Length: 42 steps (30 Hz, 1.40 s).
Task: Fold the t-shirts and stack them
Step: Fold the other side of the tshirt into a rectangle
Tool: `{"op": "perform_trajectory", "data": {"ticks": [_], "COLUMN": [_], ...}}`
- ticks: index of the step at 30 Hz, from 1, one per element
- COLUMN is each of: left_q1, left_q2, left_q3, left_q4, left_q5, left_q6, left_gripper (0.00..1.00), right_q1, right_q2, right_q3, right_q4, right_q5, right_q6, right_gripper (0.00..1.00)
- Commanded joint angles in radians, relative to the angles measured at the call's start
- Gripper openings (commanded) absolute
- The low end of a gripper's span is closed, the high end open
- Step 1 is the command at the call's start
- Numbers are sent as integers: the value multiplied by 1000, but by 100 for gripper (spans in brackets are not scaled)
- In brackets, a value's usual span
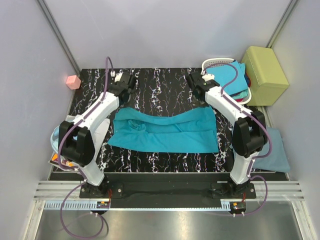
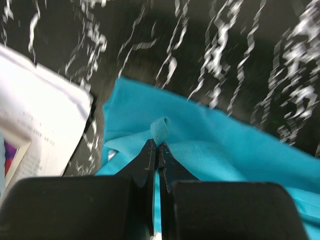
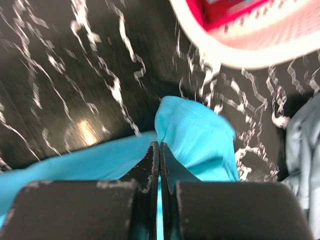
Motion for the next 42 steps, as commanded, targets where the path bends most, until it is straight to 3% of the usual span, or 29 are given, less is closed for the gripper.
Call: {"op": "perform_trajectory", "data": {"ticks": [1, 12, 30, 36, 42], "left_q1": [5, 21, 90, 110, 110], "left_q2": [55, 198, 445, 469, 373], "left_q3": [133, 276, 707, 733, 591], "left_q4": [-3, -23, -97, -106, -101], "left_q5": [-45, -42, 0, 24, 24], "left_q6": [33, 59, 87, 79, 62], "left_gripper": [0, 0, 0, 0, 0], "right_q1": [3, -41, -135, -135, -135], "right_q2": [54, 181, 379, 444, 358], "right_q3": [142, 274, 585, 672, 537], "right_q4": [-41, -59, -130, -174, -138], "right_q5": [96, 91, 66, 57, 68], "right_q6": [-40, -66, -68, -63, -59], "right_gripper": [0, 0, 0, 0, 0]}}
